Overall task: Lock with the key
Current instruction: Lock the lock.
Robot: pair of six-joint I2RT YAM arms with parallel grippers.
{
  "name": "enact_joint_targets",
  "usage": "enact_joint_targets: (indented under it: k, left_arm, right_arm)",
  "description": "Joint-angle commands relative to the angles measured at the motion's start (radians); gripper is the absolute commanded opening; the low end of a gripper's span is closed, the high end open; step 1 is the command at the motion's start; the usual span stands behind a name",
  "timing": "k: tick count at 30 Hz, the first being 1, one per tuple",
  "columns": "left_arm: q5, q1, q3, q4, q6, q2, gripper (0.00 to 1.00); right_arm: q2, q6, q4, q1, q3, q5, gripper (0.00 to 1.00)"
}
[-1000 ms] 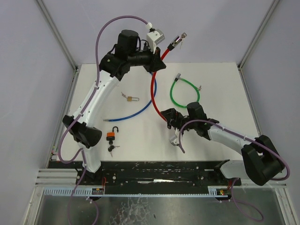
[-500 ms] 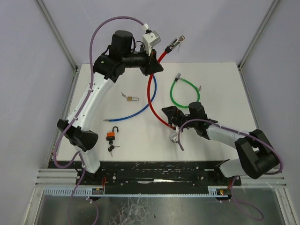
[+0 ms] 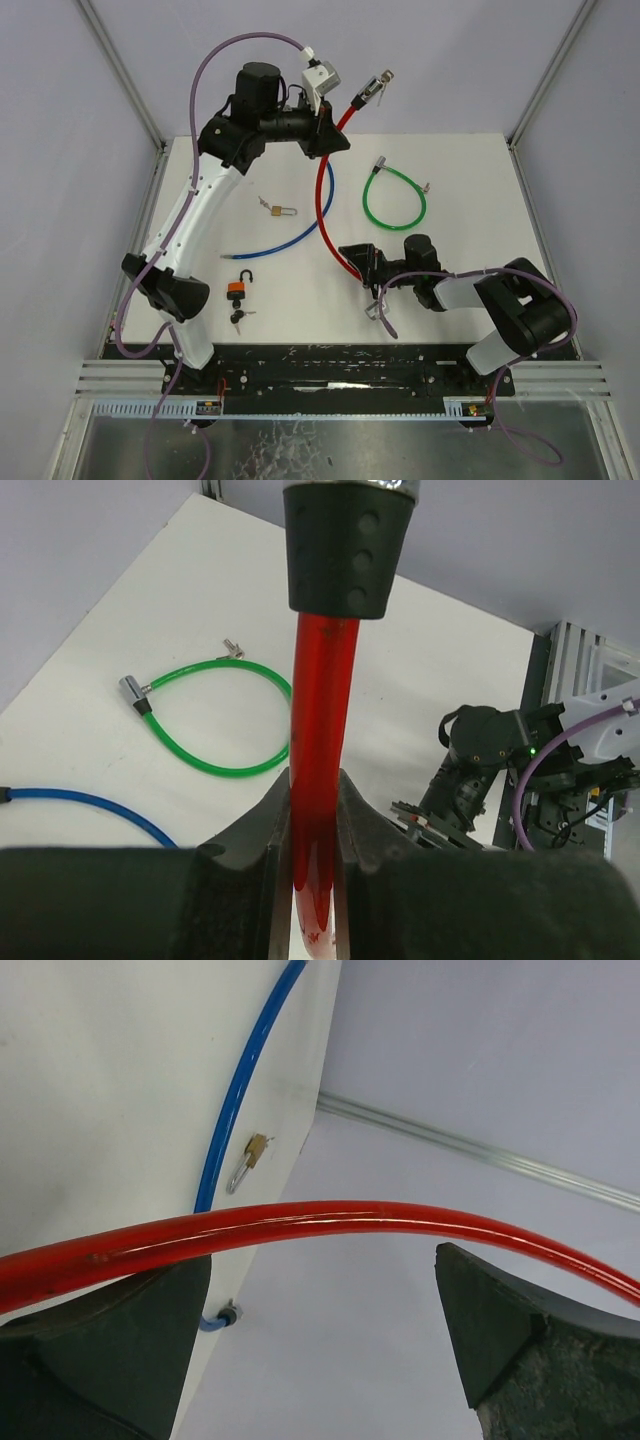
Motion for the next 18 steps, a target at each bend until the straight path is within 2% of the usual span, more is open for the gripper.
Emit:
enact_joint_targets:
  k: [1,6,11,18]
  left_arm:
    - [0.057,0.017,0.008,0.150,-0.076,0.015,0.00]
    - [0.058,0.017,0.032,0.174,-0.101,0.042,0.00]
    - [0.080,0.017,0.062,0.196,-0.137,0.091,0.00]
    - [0.109,0.018,0.083,0.241,-0.175,0.130,0.00]
  right_arm:
    - [0.012,-0.521,0.138,0.028,-0.036,-0.079,1.00]
    - [0.045,-0.548,0.205,0.056,-0.051,-0.094,1.00]
    - [0.016,-0.621,0.045,0.091,-0.026,-0.083,1.00]
    - [0.059,-0.627,0.044,0.143,0.000,-0.075,1.00]
